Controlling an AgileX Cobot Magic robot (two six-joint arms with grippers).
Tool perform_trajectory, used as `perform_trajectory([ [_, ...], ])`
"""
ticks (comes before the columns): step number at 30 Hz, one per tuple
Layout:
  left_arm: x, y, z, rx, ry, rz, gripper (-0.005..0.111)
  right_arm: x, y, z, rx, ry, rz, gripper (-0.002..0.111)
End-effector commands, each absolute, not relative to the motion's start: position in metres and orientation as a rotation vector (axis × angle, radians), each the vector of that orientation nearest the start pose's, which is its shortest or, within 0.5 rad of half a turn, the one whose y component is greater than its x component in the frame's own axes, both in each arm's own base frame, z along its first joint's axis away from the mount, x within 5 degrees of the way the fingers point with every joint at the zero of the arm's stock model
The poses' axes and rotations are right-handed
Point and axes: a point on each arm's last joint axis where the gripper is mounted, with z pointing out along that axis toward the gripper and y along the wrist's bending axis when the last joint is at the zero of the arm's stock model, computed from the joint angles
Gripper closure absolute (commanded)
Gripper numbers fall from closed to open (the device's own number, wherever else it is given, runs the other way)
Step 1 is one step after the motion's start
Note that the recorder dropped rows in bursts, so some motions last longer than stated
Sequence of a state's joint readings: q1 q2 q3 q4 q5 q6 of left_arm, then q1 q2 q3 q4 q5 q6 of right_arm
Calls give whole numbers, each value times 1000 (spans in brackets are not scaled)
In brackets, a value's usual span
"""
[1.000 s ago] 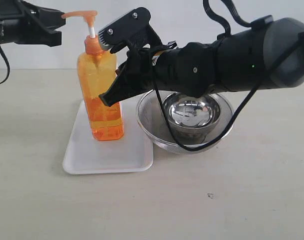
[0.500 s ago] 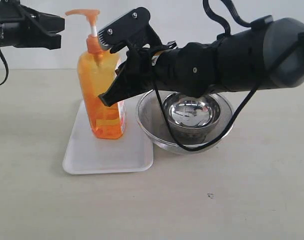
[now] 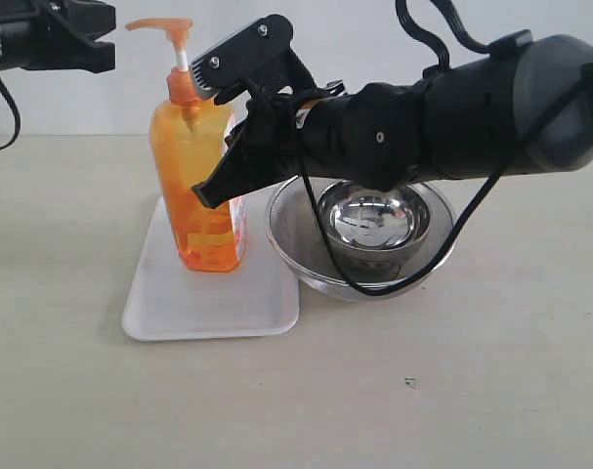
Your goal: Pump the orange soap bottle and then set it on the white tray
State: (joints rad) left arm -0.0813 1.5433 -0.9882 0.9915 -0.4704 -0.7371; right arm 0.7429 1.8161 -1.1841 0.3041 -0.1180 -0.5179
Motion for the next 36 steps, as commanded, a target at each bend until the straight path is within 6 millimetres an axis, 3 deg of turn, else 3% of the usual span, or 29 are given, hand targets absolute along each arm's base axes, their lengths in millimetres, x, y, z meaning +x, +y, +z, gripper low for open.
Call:
perform_trajectory([
  [1,345,-65,306,527,1628,-276,102,308,278,240,-912,1793,299,107],
  [36,344,-69,303,594,1632,-287,102,308,278,239,-919,1799,299,107],
])
